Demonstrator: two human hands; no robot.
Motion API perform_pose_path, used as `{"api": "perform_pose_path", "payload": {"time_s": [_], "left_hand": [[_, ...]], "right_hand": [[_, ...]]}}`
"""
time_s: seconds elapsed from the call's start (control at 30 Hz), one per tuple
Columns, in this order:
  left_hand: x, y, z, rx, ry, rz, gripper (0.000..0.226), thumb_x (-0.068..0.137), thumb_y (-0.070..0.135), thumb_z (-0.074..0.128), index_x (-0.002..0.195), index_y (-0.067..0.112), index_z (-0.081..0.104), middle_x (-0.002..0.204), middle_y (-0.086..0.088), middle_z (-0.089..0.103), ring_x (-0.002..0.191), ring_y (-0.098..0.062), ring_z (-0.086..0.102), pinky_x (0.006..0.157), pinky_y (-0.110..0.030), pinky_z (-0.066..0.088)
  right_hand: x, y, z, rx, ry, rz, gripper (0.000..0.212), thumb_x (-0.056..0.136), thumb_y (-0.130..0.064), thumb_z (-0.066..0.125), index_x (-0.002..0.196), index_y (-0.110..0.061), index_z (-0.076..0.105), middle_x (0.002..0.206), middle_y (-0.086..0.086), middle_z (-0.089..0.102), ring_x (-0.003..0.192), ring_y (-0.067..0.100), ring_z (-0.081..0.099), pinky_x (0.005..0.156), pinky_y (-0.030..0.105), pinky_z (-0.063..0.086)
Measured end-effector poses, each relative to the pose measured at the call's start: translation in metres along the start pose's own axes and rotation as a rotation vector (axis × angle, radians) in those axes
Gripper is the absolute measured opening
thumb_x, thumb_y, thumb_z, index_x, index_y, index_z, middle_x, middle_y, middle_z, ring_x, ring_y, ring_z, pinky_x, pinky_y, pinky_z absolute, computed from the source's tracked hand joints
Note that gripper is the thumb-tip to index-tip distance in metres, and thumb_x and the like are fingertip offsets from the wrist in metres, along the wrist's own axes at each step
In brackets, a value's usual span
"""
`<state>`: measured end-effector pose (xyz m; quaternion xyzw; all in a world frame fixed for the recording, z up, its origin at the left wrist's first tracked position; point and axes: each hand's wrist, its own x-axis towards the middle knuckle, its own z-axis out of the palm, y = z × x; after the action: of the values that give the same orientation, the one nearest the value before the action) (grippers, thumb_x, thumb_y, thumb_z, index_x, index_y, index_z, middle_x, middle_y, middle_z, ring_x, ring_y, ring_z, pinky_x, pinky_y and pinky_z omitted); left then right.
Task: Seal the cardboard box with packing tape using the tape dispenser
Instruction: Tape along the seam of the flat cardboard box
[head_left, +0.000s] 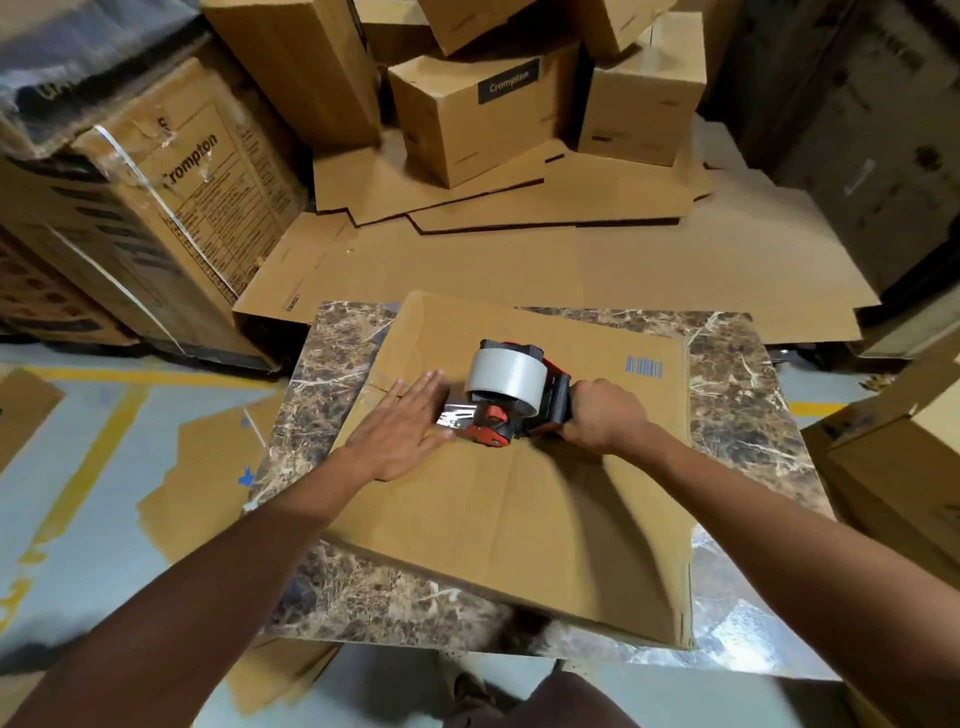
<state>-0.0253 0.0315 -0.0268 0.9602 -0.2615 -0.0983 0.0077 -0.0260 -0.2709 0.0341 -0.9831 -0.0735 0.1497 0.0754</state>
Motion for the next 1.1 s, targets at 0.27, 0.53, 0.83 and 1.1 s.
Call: {"api": "perform_pose_path", "payload": {"time_s": [0.27,0.53,0.83,1.1], "left_hand": [[-0.002,0.011,-0.008,0.038,-0.016,-0.020,0.077,0.096,0.064,0.002,0.151,0.014,-0.021,0.158,-0.003,-0.029,0.145,-0.013,-0.026,0.121,-0.040,-0.011],[0.033,0.095,-0.005,-0.001,0.030,0.143,0.077,0.097,0.064,0.008,0.153,0.018,-0.017,0.162,-0.004,-0.018,0.147,-0.014,-0.022,0.122,-0.044,-0.005],[0.037,0.106,0.003,0.021,0.002,0.135,0.080,0.095,0.065,0.009,0.154,0.016,-0.015,0.161,-0.002,-0.021,0.148,-0.013,-0.020,0.122,-0.042,-0.005],[0.035,0.111,-0.001,0.058,-0.011,0.111,0.084,0.093,0.069,0.001,0.152,0.014,-0.018,0.159,0.000,-0.026,0.146,-0.011,-0.023,0.122,-0.045,-0.004]], "right_hand": [[-0.042,0.075,-0.008,-0.037,0.008,0.059,0.049,0.082,-0.066,0.059,0.083,-0.017,0.050,0.088,0.013,0.068,0.071,0.031,0.058,0.060,0.032,0.045],[-0.048,0.074,-0.012,-0.041,0.032,0.080,0.045,0.082,-0.064,0.060,0.081,-0.021,0.046,0.073,0.002,0.052,0.070,0.029,0.057,0.061,0.034,0.047],[-0.052,0.098,-0.008,-0.042,0.031,0.054,0.040,0.079,-0.059,0.063,0.077,-0.021,0.050,0.076,0.004,0.062,0.066,0.026,0.060,0.065,0.036,0.057],[-0.096,0.155,-0.019,-0.122,0.033,0.140,0.026,0.086,-0.042,0.060,0.081,-0.018,0.050,0.073,0.004,0.060,0.061,0.023,0.052,0.055,0.028,0.041]]}}
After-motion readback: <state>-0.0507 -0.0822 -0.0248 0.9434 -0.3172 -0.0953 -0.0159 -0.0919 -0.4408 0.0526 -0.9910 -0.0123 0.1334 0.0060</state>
